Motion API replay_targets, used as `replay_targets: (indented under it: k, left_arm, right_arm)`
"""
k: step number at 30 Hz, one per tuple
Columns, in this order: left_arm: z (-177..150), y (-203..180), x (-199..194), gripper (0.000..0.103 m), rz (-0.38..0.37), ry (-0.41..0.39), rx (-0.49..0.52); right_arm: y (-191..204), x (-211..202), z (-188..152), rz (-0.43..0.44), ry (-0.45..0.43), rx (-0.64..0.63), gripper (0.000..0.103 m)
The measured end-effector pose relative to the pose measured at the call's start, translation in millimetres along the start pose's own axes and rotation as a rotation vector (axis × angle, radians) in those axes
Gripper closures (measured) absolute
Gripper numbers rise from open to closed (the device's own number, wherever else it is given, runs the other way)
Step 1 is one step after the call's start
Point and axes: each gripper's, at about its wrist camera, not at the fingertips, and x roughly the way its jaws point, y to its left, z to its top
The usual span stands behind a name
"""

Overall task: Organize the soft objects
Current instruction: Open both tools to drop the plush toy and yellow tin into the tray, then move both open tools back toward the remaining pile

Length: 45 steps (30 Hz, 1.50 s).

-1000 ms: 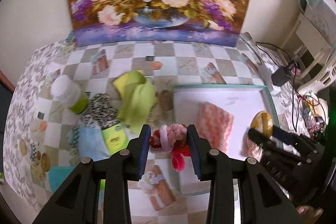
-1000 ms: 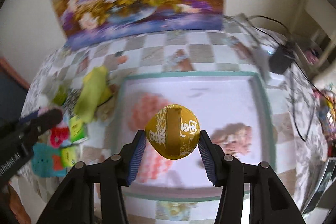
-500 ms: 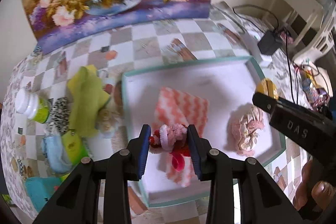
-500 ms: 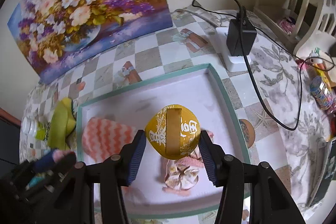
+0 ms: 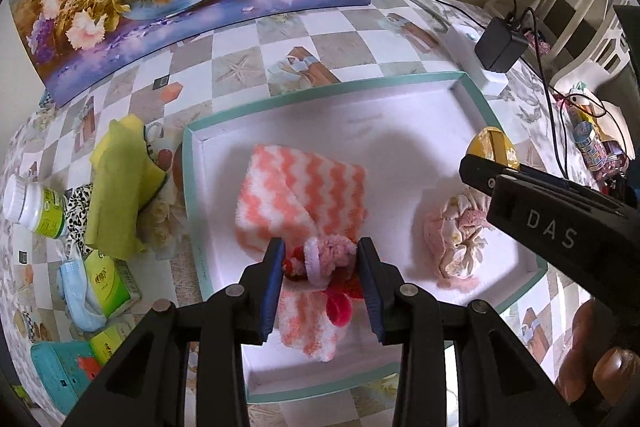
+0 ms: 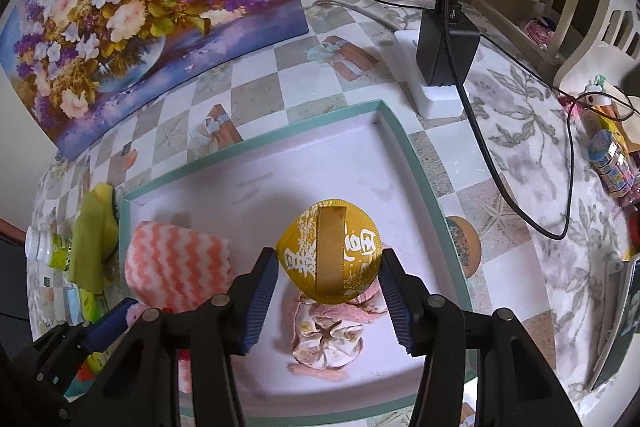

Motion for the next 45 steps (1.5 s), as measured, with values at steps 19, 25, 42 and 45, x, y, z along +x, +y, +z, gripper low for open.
replay_targets:
  k: [19,25,42,45]
  left_arm:
    - [2.7,30.6,-18.6,0.05,0.018,-0.046,-0.111]
    - [1.0,55.0,-15.5,0.04,0.057,-0.042,-0.184]
    - [-14.4,156.6,-21.2,0.007,0.181,-0.053,-0.407]
    - [-17.0,164.8,-25.8,0.007,0.2,-0.051,-0.403]
  right_arm:
    - [8.3,-8.8,2.3,-0.031,0.007,-0.044,0.036]
    - [19.2,-6.3,0.4,-0.038,0.022,-0.102,0.023]
    - [41.6,-11.4,-2.0,-0.019,0.017,-0.154,0.004]
    - [45.1,-15.5,-2.1,-0.006,0.016,-0.145,0.004]
